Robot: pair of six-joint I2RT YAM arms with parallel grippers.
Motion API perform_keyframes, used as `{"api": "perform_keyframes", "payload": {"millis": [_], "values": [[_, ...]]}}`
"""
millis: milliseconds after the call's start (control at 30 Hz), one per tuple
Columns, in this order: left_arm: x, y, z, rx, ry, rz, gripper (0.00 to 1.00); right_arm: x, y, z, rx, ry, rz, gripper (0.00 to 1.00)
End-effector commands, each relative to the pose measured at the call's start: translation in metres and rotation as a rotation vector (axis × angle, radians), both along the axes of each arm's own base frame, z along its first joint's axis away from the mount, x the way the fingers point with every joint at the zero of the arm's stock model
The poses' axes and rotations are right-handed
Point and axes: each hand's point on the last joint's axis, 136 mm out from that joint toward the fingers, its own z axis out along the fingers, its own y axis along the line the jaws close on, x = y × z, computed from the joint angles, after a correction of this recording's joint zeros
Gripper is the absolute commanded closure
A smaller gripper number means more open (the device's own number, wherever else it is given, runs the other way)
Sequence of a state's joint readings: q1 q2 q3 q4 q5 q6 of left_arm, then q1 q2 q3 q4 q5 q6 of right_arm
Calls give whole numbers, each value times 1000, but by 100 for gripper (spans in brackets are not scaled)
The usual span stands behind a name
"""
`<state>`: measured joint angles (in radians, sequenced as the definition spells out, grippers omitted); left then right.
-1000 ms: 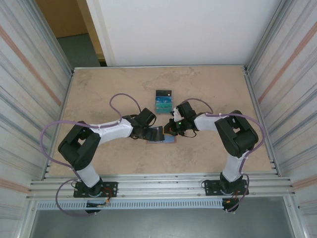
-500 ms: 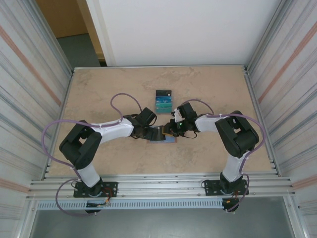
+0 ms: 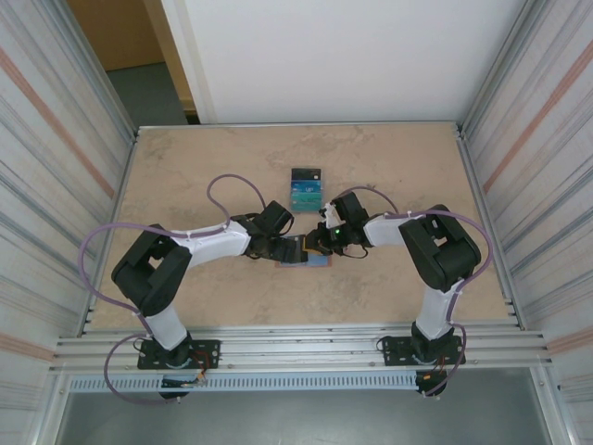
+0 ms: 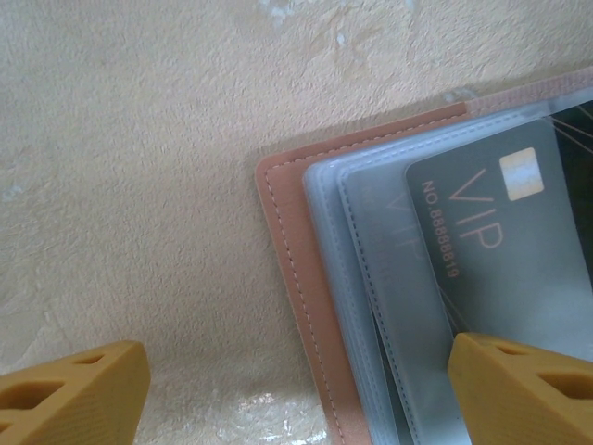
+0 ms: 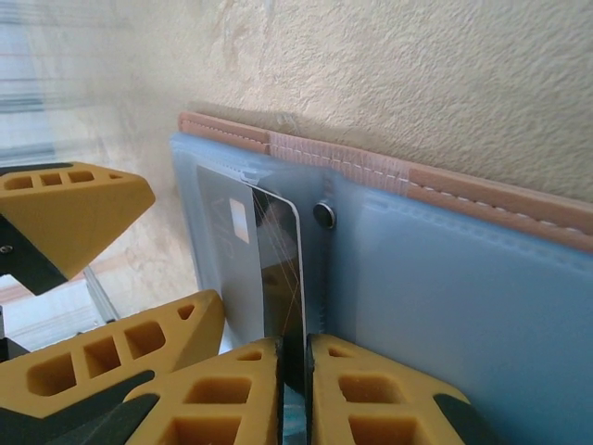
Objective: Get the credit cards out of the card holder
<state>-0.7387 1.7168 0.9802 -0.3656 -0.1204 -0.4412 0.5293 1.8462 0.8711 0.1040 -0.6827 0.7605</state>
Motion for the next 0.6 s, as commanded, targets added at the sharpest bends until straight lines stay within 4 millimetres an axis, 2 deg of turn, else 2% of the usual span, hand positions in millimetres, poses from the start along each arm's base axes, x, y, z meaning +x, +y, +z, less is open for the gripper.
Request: {"api": "perform_keyframes", "payload": {"millis": [0, 167, 567], "values": [[-8, 11, -14, 48, 54, -4, 15, 0, -1, -8, 5, 36, -13, 90], [-9, 14, -12, 57, 48, 0, 15, 2, -10, -6, 0, 32, -34, 97], [-12, 25, -13, 68, 52, 21, 15, 7, -36, 2, -89, -17, -63, 100]]}}
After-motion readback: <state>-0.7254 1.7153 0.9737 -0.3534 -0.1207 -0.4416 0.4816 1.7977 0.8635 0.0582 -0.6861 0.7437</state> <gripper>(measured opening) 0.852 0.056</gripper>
